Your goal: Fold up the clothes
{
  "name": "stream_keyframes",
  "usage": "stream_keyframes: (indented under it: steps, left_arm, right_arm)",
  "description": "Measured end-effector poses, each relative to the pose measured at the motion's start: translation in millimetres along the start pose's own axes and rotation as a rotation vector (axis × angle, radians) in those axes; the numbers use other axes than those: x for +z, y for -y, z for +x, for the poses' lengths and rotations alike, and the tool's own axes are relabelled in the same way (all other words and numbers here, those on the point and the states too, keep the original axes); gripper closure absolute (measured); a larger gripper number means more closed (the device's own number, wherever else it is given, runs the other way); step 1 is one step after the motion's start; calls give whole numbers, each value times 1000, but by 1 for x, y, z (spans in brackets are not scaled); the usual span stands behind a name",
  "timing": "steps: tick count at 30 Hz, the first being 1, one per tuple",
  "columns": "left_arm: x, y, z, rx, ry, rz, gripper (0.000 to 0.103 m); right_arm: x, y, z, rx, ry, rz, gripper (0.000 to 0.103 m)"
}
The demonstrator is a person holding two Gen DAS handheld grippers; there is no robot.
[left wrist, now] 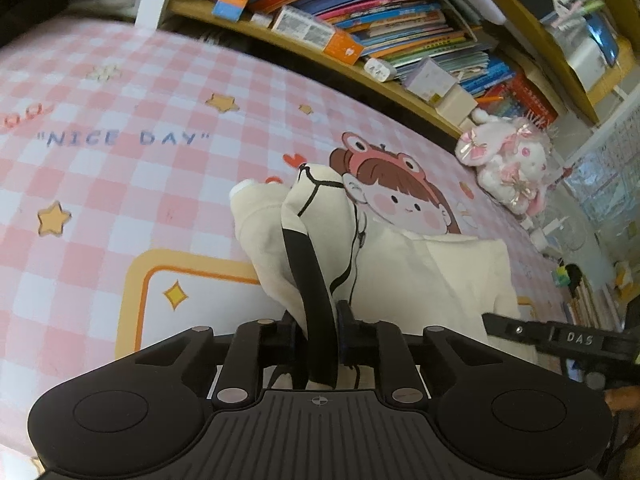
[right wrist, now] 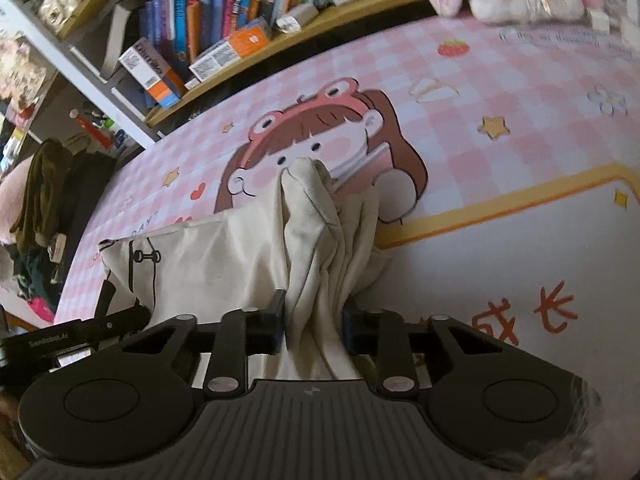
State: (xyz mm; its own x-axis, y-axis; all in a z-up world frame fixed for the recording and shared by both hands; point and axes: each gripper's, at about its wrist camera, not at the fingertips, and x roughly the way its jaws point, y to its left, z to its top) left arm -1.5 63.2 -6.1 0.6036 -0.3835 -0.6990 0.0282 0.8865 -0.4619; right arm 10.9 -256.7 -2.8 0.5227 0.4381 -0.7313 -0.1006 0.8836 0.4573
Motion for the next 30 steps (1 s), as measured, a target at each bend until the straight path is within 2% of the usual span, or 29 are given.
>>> stream_keyframes:
  steps: [9, 16, 21, 30]
  left_arm:
    - [17, 5, -18, -27, 70, 3, 88]
    - [56, -1, -20, -49, 127, 12, 88]
    - [95, -7, 0, -51, 134, 31, 88]
    - [163, -22, 54, -68, 138, 23, 88]
  right_arm:
    - [16, -22, -18, 19, 74, -89, 82]
    - [45, -41, -24, 52, 135, -153, 82]
    - [76, -49, -9, 45, 160, -181, 82]
    - [141, -47, 46, 35, 183, -163, 82]
